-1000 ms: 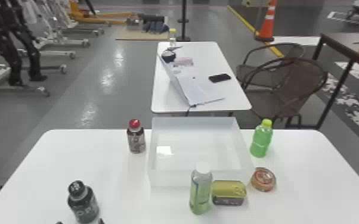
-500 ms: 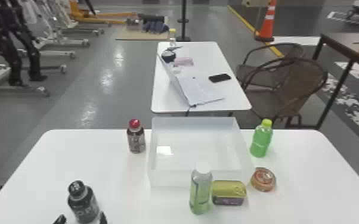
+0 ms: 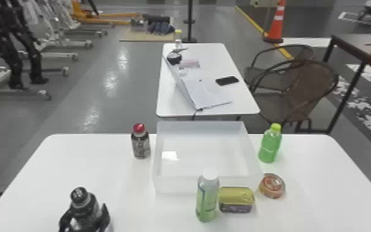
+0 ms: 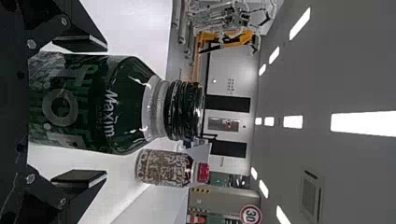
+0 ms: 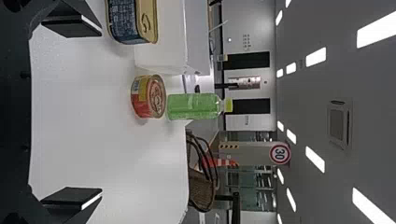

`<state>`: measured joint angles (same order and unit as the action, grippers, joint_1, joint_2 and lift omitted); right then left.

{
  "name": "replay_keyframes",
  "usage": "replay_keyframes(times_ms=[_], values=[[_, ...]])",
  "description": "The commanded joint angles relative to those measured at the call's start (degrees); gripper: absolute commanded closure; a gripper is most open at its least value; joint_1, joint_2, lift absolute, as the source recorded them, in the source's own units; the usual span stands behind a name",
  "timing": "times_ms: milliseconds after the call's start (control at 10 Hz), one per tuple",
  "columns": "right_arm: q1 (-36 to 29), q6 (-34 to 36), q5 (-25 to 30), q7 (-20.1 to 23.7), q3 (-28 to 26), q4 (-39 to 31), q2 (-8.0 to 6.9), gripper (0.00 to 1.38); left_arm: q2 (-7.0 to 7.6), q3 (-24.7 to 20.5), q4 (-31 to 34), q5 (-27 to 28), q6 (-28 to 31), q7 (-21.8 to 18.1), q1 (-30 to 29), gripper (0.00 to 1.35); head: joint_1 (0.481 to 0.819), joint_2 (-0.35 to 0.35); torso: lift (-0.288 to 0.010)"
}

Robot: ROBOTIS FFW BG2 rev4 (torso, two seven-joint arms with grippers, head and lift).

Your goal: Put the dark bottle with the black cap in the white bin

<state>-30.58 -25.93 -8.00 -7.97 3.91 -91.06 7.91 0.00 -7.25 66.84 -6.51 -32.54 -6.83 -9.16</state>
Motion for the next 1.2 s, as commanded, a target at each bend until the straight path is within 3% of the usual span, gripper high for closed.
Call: replay_keyframes(times_ms=[0, 100, 300, 400, 600, 800, 1000, 1100], values=[[0.09, 0.0, 0.0, 0.06, 0.04, 0.09, 0.0, 0.09, -0.15, -0.84, -1.1, 0.8, 0.2, 0.32, 0.99, 0.72, 0.549, 0.0, -0.1], [0.09, 0.0, 0.0, 0.06, 0.04, 0.09, -0.18, 0.09, -0.15, -1.45, -1.1, 0.97, 0.02, 0.76, 0.99, 0.86, 0.549, 0.0, -0.1], [0.09, 0.0, 0.0, -0.03, 0.04, 0.18, -0.26, 0.09, -0.15, -2.33, -1.1, 1.85, -0.95, 0.76, 0.99, 0.96, 0.549, 0.0, -0.1], [0.0, 0.0, 0.0, -0.03, 0.04, 0.18, -0.26, 0.09, -0.15, -1.72, -0.84, 0.97, -1.74, 0.68, 0.9, 0.96, 0.549, 0.0, -0.1], [0.0, 0.0, -0.08, 0.06, 0.04, 0.09, -0.26, 0.09, -0.15, 3.47, 7.78, -3.77, 2.22, 0.41, -0.33, 0.96, 0.549, 0.0, -0.1], [0.0, 0.0, -0.26, 0.06, 0.04, -0.08, 0.09, 0.09, -0.15, 11.55, 12.26, -11.33, 7.58, -4.6, 3.36, 0.96, 0.549, 0.0, -0.1], [0.17, 0.0, -0.7, -0.03, 0.04, 0.18, 0.53, 0.09, 0.62, 12.96, 11.38, -8.52, 16.54, -14.7, 12.33, 0.96, 0.549, 0.0, -0.1], [0.17, 0.0, -0.88, -0.03, 0.04, 0.09, 0.79, 0.09, 0.35, 13.31, 9.18, -7.99, 20.32, -17.25, 16.28, 0.96, 0.549, 0.0, -0.1]])
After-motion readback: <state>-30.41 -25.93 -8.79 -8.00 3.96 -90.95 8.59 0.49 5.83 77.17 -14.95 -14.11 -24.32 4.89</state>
